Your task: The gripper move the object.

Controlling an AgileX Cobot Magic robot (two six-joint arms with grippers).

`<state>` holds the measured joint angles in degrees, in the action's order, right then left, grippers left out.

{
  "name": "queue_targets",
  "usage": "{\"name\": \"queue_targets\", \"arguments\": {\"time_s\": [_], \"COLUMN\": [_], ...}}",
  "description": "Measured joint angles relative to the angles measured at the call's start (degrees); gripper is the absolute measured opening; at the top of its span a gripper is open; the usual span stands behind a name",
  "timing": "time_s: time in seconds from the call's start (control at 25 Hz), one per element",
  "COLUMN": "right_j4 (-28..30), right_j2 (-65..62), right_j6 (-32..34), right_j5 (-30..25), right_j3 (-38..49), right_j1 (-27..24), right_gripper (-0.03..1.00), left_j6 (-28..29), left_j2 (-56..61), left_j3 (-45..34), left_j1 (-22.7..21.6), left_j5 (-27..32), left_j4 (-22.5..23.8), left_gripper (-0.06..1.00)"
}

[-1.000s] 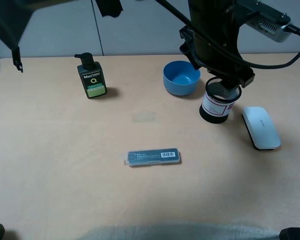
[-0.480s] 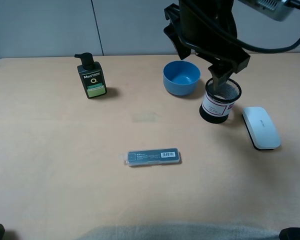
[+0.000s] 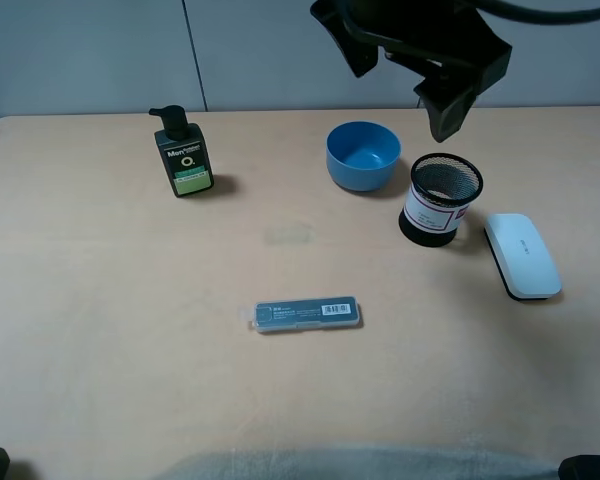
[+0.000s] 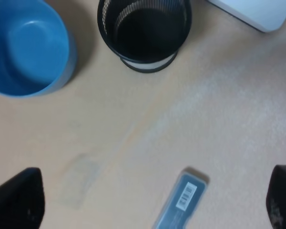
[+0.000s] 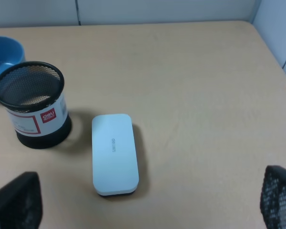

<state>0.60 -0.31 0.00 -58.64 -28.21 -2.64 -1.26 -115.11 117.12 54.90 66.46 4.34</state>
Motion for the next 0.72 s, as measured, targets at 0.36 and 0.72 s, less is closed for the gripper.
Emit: {"name": "queue_targets", "arguments": {"time_s": [0.36,0.72], "right_j4": [0.00,-0.01], "right_j2": [0.00,0.00], "right_j6": [0.00,0.00], "right_j5": [0.00,0.06], "right_j3": [0.00,0.00], "right_j1": [0.00,0.00], "right_gripper": [0.69,0.69], "left_j6": [-0.18,0.32], "left_j2": [12.19,26.30], "left_j3": [-12.62,-27.43], "left_j1": [0.00,-1.89], "left_j5": [0.00,0.00], "left_j4": [1.48,2.14], "left_gripper": [0.94,0.94]}}
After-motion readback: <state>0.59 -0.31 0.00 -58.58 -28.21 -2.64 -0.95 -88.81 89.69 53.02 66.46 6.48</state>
